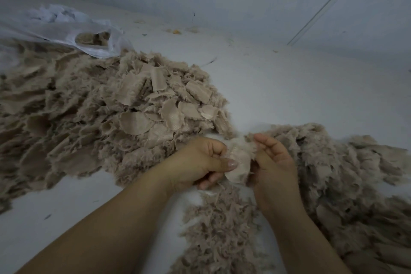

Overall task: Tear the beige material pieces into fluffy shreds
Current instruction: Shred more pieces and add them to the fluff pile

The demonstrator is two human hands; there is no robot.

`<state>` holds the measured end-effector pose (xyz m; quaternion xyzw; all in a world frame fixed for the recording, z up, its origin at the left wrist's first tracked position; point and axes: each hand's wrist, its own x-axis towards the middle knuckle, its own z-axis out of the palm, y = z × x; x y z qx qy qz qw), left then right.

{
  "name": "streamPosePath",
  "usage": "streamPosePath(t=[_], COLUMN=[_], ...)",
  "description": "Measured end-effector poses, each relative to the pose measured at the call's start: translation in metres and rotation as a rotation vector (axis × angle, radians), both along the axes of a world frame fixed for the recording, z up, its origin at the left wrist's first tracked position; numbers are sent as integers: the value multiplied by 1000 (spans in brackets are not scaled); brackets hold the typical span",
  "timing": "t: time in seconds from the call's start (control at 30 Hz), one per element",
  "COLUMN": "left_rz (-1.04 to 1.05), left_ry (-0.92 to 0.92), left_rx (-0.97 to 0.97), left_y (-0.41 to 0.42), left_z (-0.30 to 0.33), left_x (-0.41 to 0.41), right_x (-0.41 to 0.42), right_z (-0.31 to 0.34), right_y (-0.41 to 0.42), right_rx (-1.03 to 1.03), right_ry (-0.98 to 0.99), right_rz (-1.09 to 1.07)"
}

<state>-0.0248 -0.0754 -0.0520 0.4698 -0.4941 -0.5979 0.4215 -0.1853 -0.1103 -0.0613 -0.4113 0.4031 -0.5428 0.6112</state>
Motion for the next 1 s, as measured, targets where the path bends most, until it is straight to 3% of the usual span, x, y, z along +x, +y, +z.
streamPosePath(t=[0.07,0.2,0.23,0.3,0.4,0.47,0.57,0.63,0.8,1.0], left_rz=[39,399,434,425,312,227,94,80,263,283], left_ry=[119,557,596,391,-293,-612,-888,-944,-708,-319], left_rx=[-20,-230,-229,-166,-136,-229,-352,-391,-305,-108], left_y=[-1,-15,-19,-22,-26,-35,-53,-61,-65,-46], left_z=[2,17,18,16,1,-6,-2,-1,-8,-6], left_x=[2,0,-2,-11,-27,-33,-37,-42,-49,-34], right_x=[-1,-3,-3,-3,-3,-3,-2,0,1,0], right_z=[2,7,8,9,8,7,7,8,9,7], right_y=[0,1,2,3,3,2,1,0,-4,-4], right_rx=[2,-26,-40,-54,-33,-1,5,18,100,146], right_ry=[-95,-318,-329,-307,-293,-311,-340,-357,-345,-313], right_rz=[-63,-123,-143,-187,-234,-237,-204,-179,-118,-123])
